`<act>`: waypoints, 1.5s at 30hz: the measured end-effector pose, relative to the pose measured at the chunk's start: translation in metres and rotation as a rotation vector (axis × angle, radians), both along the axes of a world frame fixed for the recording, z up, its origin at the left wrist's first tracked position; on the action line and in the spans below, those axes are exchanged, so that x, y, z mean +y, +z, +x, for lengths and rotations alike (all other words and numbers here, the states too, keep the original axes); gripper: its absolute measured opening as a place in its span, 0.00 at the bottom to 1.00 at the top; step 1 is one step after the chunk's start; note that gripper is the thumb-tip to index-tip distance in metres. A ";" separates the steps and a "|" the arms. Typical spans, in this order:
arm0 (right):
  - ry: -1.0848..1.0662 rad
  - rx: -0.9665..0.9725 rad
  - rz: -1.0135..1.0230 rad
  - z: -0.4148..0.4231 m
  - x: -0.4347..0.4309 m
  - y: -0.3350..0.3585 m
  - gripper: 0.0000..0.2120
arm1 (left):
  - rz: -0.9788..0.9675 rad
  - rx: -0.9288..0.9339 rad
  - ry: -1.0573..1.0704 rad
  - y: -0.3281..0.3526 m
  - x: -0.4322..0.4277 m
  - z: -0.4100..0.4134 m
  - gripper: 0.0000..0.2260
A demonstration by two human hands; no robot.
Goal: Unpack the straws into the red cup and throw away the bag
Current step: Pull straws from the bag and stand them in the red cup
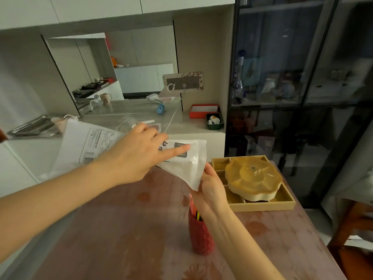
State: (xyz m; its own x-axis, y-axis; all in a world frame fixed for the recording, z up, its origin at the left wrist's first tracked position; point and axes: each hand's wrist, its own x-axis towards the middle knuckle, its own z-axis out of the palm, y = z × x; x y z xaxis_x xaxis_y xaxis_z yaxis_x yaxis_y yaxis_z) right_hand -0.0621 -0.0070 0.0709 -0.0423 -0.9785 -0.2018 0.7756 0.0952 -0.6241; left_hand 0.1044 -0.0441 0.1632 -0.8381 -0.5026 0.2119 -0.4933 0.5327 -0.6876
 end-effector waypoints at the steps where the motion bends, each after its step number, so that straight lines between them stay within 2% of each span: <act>1: -0.005 -0.008 -0.010 0.001 0.000 0.001 0.21 | -0.008 -0.012 0.026 -0.005 0.000 -0.004 0.50; 5: -0.055 -0.004 -0.094 -0.002 0.003 0.003 0.23 | -0.058 0.092 0.139 -0.027 0.000 -0.014 0.50; 10: -0.040 0.073 -0.122 -0.009 0.009 0.004 0.20 | -0.075 0.229 0.068 -0.036 -0.005 -0.010 0.37; 13: -0.027 0.076 -0.097 -0.011 0.009 0.002 0.20 | -0.082 0.211 0.068 -0.032 -0.008 -0.008 0.35; 16: 0.035 -0.053 -0.078 -0.011 0.005 -0.002 0.14 | -0.161 0.083 0.046 -0.023 -0.011 -0.008 0.35; 20: 0.101 -0.279 0.072 -0.008 -0.006 -0.006 0.16 | -0.244 -0.214 -0.021 0.006 -0.012 -0.013 0.43; 23: 0.136 -0.413 0.151 -0.004 -0.011 -0.004 0.17 | -0.251 -0.434 -0.022 0.024 -0.005 -0.027 0.44; 26: 0.157 -0.437 0.160 0.001 -0.013 0.002 0.18 | -0.229 -0.585 -0.025 0.033 -0.001 -0.040 0.41; 31: 0.201 -0.427 0.148 0.002 -0.013 0.007 0.13 | -0.175 -0.674 0.047 0.049 0.000 -0.046 0.41; 36: 0.157 -0.437 0.164 -0.006 -0.017 0.002 0.19 | -0.157 -0.618 0.066 0.048 0.000 -0.035 0.40; 41: 0.030 -0.410 0.161 -0.014 -0.025 -0.002 0.14 | -0.038 -0.476 0.085 0.022 -0.005 -0.019 0.39; 43: -0.026 -0.361 0.151 -0.014 -0.025 -0.004 0.14 | -0.051 -0.408 0.063 0.011 -0.005 -0.013 0.39; 45: -0.109 -0.220 0.101 -0.015 -0.024 -0.010 0.13 | 0.005 -0.268 0.078 0.000 -0.002 -0.006 0.39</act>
State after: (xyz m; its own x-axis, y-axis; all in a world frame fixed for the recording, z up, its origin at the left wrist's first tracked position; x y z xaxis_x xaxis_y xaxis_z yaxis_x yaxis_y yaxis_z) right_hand -0.0770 -0.0310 0.0610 -0.0911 -0.9448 -0.3146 0.9005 0.0567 -0.4310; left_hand 0.0988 -0.0465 0.1636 -0.8227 -0.5683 -0.0145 -0.3340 0.5039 -0.7966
